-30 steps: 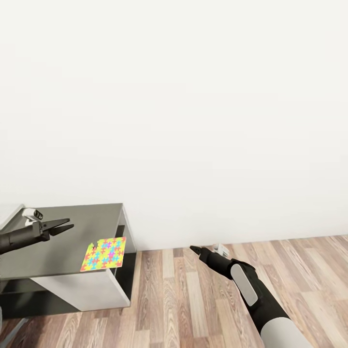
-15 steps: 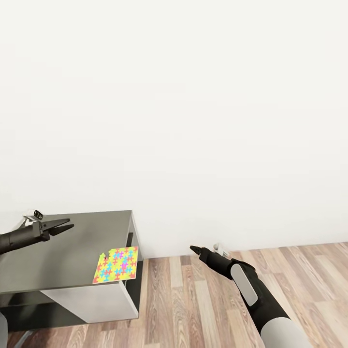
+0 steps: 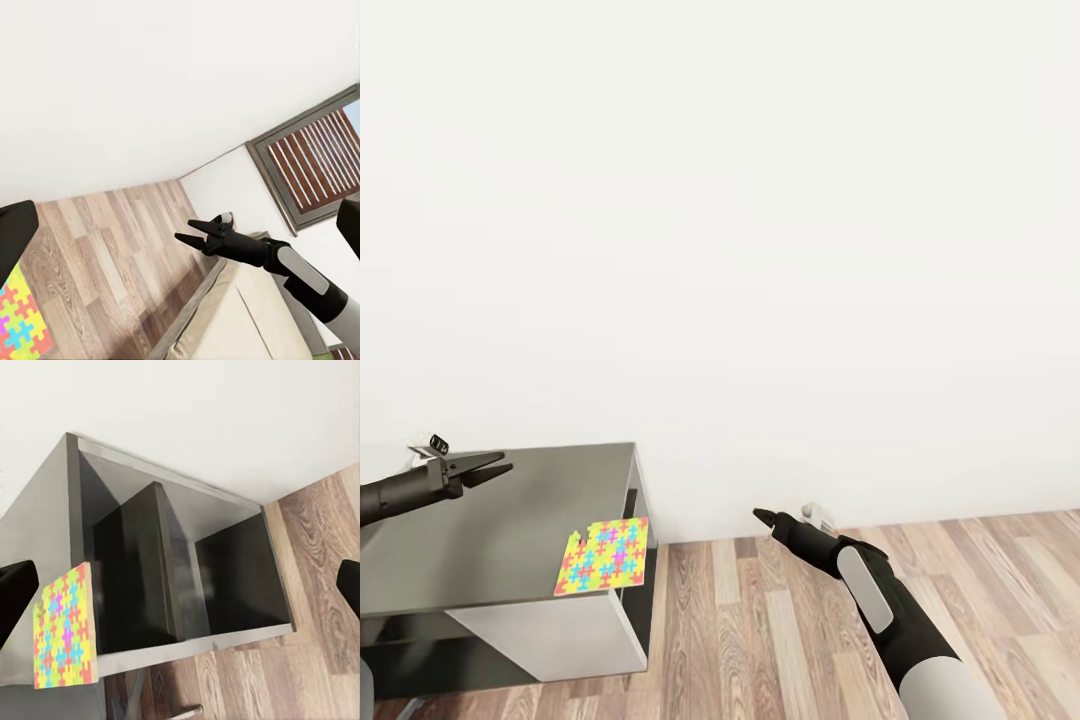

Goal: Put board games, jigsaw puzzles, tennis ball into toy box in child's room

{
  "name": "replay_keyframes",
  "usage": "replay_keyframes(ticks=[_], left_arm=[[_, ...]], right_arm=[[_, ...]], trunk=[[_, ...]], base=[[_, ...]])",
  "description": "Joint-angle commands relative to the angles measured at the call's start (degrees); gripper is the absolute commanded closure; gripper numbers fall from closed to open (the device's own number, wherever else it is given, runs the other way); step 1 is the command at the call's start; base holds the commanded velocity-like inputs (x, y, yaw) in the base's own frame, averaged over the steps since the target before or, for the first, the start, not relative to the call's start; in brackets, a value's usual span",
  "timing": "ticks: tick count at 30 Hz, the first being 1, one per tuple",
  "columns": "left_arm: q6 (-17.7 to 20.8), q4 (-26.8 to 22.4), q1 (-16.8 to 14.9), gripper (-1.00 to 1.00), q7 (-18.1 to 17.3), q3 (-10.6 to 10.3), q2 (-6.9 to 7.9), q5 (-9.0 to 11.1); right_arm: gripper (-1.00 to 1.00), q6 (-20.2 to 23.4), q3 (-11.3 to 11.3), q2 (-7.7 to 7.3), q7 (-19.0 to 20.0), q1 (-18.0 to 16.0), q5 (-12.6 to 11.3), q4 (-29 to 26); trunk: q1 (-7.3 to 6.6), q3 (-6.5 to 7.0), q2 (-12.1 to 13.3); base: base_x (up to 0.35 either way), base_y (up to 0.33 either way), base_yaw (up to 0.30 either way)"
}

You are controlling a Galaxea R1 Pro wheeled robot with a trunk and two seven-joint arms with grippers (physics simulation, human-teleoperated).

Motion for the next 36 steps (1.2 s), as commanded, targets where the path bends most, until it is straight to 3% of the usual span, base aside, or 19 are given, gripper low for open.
replay_keyframes(ticks=[1, 21, 27, 32, 36], left_arm=[[0.6, 0.0, -0.1, -1.0, -0.1, -0.4, 0.08, 0.4], [0.7, 0.0, -0.1, -1.0, -0.6, -0.3, 0.08, 0.4], [1.0, 0.0, -0.1, -1.0, -0.7, -0.2, 0.13, 0.4], [2.2, 0.0, -0.1, -1.0, -1.1, -0.3, 0.69, 0.5], [3.4, 0.0, -0.1, -1.0, -1.2, -0.4, 0.89, 0.4]], right_arm=[[-1.0, 0.2, -0.1, 0.01, 0.0, 0.0, -0.1, 0.0], [-1.0, 1.4, -0.2, 0.1, 1.0, -0.2, -0.6, 1.8], [-1.0, 8.2, -0.9, -0.03, 4.6, -0.7, -1.2, 3.0], [-1.0, 14.8, -3.8, 0.04, 4.9, -0.9, -4.8, 3.4], [-1.0, 16.3, -4.8, 0.18, 4.8, -0.9, -6.2, 3.5]], trunk=[[0.04, -0.02, -0.1], [0.04, 1.88, -0.1], [0.04, 2.46, -0.1], [0.04, 2.93, -0.1], [0.04, 3.32, -0.1]], base=[[0.0, 0.0, 0.0], [0.0, 0.0, 0.0], [0.0, 0.0, 0.0], [0.0, 0.0, 0.0], [0.0, 0.0, 0.0]])
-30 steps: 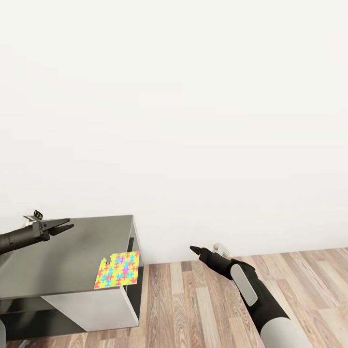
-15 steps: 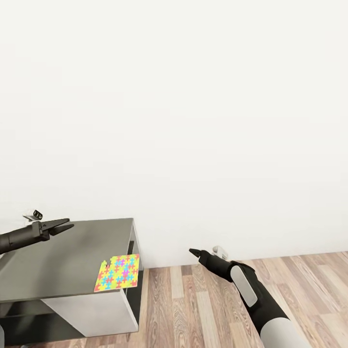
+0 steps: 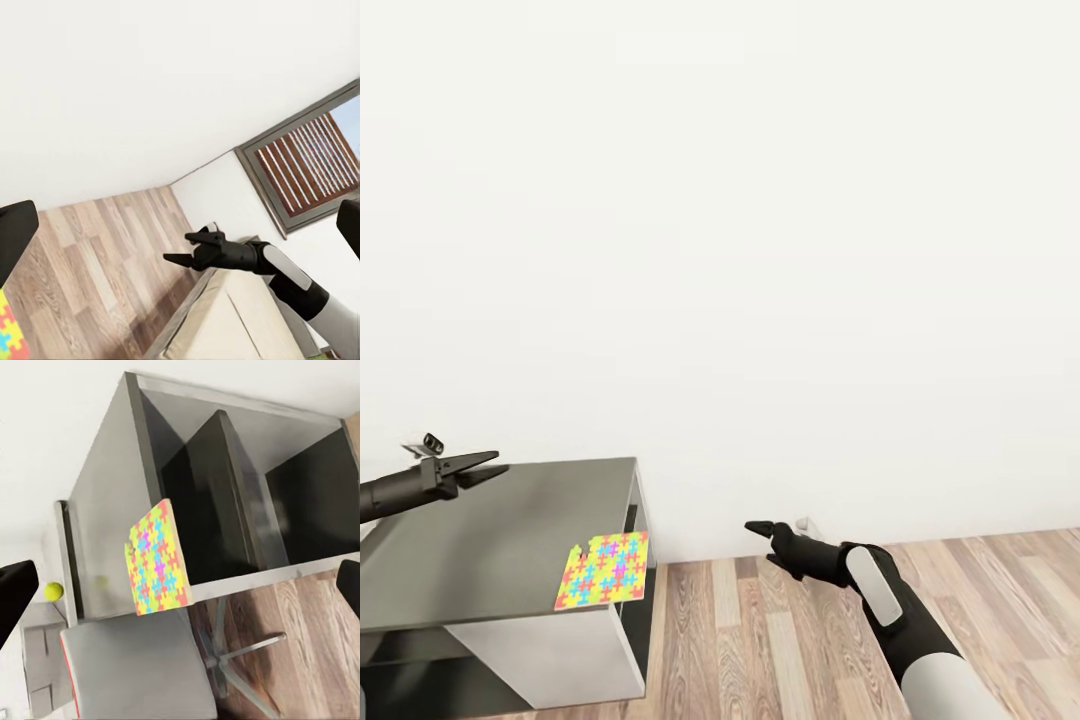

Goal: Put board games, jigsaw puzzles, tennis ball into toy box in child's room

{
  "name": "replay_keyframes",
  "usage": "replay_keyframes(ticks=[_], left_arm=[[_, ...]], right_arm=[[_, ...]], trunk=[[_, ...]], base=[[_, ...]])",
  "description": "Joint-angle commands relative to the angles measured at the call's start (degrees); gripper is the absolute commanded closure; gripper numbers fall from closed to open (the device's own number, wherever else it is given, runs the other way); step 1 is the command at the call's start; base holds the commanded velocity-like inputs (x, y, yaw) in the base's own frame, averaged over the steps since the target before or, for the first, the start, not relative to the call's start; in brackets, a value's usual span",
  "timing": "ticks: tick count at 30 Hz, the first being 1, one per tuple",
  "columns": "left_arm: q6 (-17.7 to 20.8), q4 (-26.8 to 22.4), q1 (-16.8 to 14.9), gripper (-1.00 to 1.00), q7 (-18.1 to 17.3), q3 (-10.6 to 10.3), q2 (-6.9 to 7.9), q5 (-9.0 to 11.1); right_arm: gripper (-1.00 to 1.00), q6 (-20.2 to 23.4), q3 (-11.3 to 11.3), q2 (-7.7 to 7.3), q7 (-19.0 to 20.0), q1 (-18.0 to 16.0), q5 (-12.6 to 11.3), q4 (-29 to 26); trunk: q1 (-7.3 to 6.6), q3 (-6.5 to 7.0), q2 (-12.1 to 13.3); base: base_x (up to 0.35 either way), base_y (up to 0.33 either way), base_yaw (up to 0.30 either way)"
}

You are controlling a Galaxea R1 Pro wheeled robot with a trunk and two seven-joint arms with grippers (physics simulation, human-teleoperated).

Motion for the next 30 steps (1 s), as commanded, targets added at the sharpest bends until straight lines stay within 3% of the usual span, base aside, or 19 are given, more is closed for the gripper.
replay_keyframes(ticks=[1, 13, 21, 26, 30], left_arm=[[0.9, 0.0, -0.1, -1.0, -0.2, -0.4, 0.1, 0.4], [3.3, 0.1, -0.1, -1.0, -0.1, -0.2, 0.15, 0.4], [3.4, 0.0, -0.1, -1.0, -0.1, -0.2, 0.12, 0.4], [2.8, -0.4, 0.0, -1.0, -0.2, -0.4, -1.52, 0.3], [3.0, -0.4, 0.1, -1.0, -0.2, -0.2, -2.31, 0.0]], right_arm=[[-1.0, 0.4, -0.3, 0.06, 0.2, -0.1, 0.0, 0.0], [-1.0, 0.2, -0.3, 0.36, 0.6, -0.1, -0.4, -0.3], [-1.0, -1.1, -0.2, 2.03, 0.7, -0.1, -0.3, -0.2], [-1.0, -2.7, 1.4, 3.66, 0.4, -0.1, -1.9, 1.4], [-1.0, -4.0, 0.5, 4.95, 0.6, -0.1, -1.3, 0.9]], trunk=[[0.26, -0.21, -0.5], [2.9, -1.83, -5.3], [4.65, -3.25, -8.5], [4.65, -3.25, -8.5], [4.65, -3.25, -8.5]], base=[[0.0, 0.0, 0.0], [0.0, 0.0, 0.028], [0.0, 0.0, 0.001], [0.0, 0.0, 0.0], [0.0, 0.0, 0.0]])
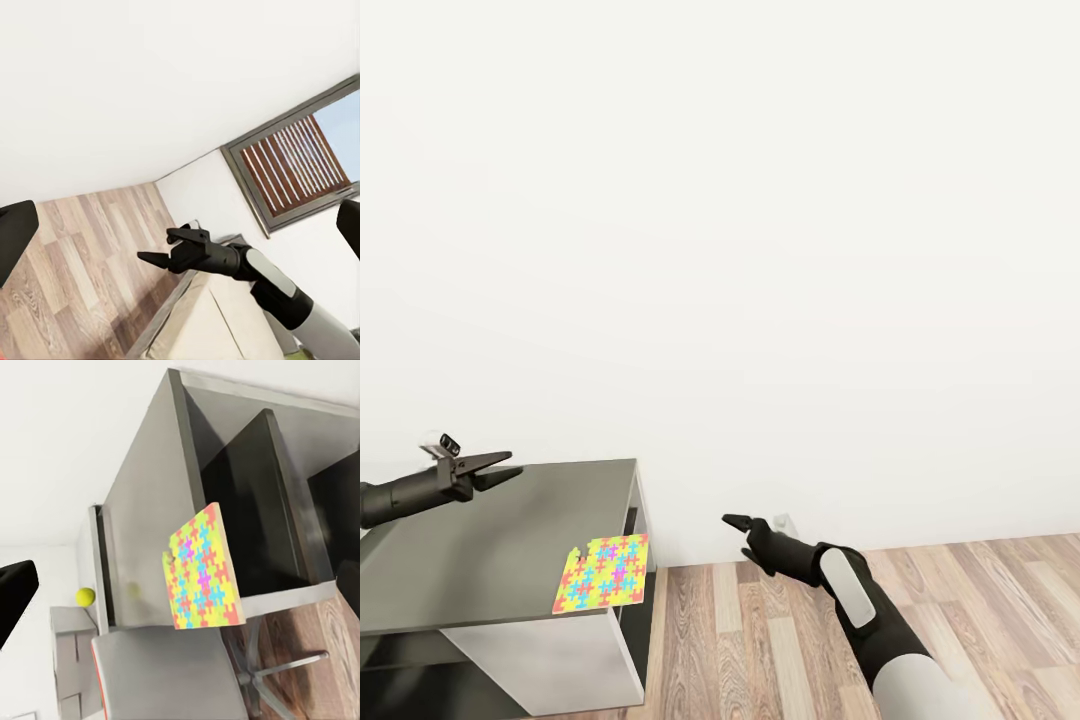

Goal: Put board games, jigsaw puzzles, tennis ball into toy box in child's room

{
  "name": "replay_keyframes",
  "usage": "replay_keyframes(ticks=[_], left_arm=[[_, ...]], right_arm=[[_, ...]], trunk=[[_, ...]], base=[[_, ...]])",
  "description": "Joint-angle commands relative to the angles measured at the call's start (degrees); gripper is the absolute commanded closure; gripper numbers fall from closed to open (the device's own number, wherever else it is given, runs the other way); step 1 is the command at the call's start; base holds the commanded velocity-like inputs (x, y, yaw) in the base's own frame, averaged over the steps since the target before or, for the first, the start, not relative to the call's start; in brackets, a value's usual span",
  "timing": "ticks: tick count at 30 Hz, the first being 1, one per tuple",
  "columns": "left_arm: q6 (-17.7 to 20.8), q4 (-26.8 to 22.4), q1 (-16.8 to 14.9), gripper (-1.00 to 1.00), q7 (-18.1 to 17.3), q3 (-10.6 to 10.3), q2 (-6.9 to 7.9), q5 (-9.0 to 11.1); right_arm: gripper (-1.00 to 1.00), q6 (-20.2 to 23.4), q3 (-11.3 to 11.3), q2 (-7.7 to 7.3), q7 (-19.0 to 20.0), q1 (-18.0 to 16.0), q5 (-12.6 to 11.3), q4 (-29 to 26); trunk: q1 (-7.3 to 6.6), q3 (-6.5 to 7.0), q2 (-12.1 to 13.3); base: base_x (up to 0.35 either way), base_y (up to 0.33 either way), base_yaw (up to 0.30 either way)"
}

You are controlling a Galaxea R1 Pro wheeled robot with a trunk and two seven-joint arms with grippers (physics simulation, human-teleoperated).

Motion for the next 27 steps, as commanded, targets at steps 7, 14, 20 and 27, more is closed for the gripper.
replay_keyframes(ticks=[7, 14, 20, 27], left_arm=[[0.6, 0.0, -0.1, -1.0, -0.2, -0.3, -0.45, 0.2], [0.6, 0.0, -0.1, -1.0, -0.2, -0.3, -0.54, 0.1], [0.6, 0.0, -0.1, -1.0, -0.2, -0.3, -0.55, 0.1], [0.6, 0.0, -0.1, -1.0, -0.2, -0.3, -0.55, 0.1]], right_arm=[[-1.0, -2.0, -0.4, 2.0, 0.3, 0.0, 1.4, -0.1], [-1.0, -2.7, -0.4, 2.04, 0.5, 0.0, 1.5, -0.1], [-1.0, -2.4, -0.3, 2.11, 0.7, 0.0, 1.5, -0.1], [-1.0, -1.6, -0.4, 2.22, 0.4, 0.0, 1.4, 0.3]], trunk=[[0.02, -0.11, -0.1], [-0.85, 0.61, 1.5], [-1.51, 1.15, 2.7], [-1.51, 1.15, 2.7]], base=[[0.0, 0.0, 0.0], [0.0, 0.0, 0.0], [0.0, 0.0, 0.0], [0.0, 0.0, 0.0]])
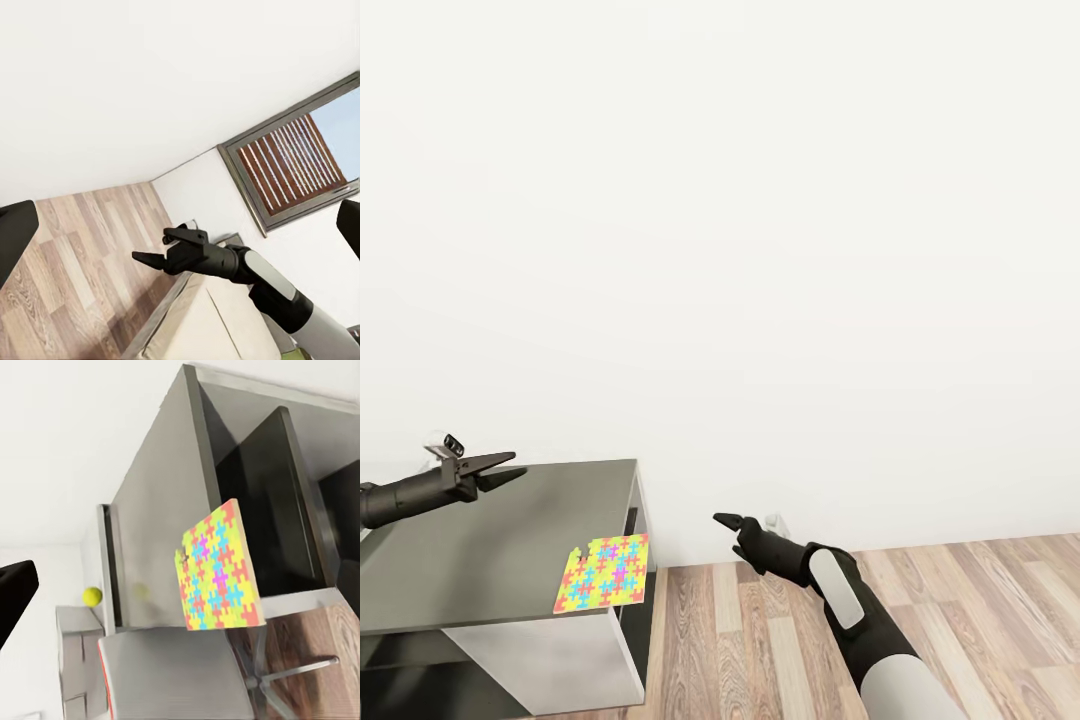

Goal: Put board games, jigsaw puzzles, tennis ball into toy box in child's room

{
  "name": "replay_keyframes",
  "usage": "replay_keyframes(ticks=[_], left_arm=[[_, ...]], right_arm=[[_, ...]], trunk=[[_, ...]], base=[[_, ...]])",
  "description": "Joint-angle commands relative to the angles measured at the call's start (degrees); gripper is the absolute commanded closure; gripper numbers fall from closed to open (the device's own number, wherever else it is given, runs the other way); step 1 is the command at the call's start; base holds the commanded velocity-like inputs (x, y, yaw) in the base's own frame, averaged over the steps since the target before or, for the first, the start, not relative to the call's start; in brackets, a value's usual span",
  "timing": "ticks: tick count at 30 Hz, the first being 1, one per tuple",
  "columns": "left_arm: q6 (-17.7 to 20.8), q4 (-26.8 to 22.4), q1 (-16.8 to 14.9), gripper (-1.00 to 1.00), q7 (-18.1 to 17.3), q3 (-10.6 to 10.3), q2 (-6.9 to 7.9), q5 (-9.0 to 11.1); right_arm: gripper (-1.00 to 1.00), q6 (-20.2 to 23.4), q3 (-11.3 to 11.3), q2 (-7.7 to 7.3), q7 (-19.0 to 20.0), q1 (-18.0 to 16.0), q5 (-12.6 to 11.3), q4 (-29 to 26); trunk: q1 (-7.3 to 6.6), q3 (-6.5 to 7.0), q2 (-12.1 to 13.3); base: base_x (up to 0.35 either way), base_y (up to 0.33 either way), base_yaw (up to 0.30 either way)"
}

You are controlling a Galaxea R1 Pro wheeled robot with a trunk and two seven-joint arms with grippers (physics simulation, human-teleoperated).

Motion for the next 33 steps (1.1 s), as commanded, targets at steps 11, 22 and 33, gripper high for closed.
replay_keyframes(ticks=[11, 22, 33], left_arm=[[0.6, 0.0, -0.1, -1.0, -0.2, -0.4, 0.08, 0.4], [0.5, 0.0, -0.1, -1.0, -0.2, -0.4, 0.01, 0.4], [0.5, 0.0, -0.1, -1.0, -0.2, -0.4, -0.01, 0.3]], right_arm=[[-1.0, 2.1, -0.6, -0.03, 0.0, -0.1, -0.2, 2.5], [-1.0, 2.0, -0.6, 0.16, 0.3, 0.0, -0.4, 2.5], [-1.0, 1.8, -0.6, 0.51, 0.3, 0.0, -0.3, 2.5]], trunk=[[0.03, -0.11, -0.1], [0.03, -0.11, -0.1], [0.03, -0.11, -0.1]], base=[[0.0, 0.0, 0.0], [0.0, 0.0, 0.0], [0.08, 0.008, 0.012]])
